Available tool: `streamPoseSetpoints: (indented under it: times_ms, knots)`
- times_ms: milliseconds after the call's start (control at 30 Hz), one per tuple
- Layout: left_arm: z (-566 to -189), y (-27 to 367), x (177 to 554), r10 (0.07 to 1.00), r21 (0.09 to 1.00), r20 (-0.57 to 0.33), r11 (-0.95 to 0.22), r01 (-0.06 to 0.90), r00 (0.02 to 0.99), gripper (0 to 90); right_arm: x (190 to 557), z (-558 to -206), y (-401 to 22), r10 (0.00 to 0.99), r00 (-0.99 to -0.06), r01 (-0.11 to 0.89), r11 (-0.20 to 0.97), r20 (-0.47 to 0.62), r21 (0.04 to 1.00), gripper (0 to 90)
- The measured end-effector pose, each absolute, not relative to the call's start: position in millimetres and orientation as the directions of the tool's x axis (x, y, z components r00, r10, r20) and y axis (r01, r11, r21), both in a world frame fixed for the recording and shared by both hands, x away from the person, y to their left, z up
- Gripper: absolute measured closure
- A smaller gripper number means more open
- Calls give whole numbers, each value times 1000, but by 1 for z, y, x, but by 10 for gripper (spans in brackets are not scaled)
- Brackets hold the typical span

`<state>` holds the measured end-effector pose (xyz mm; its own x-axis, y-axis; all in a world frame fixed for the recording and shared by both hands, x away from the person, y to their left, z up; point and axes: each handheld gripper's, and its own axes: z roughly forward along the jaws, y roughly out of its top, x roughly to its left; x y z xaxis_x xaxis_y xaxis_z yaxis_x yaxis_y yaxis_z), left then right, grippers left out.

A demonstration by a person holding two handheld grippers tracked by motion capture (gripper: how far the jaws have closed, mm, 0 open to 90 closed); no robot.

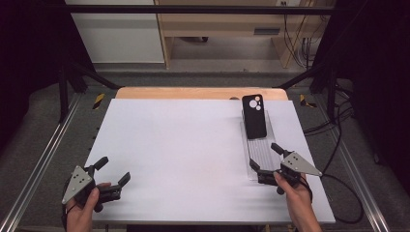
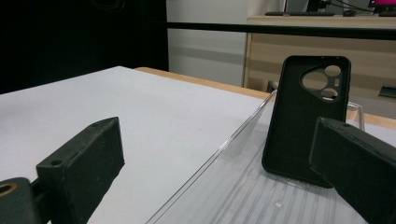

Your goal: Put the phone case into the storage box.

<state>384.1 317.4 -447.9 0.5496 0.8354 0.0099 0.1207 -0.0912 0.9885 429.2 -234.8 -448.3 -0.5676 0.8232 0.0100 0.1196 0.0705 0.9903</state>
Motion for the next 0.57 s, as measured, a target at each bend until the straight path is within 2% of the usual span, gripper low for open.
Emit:
streamPoseSetpoints:
  times_ms: [567]
  knots:
    - [-450,308,385,827,989,3,-87,123,562,34,418,-457,-244,822,-569,135,94,0,986,33]
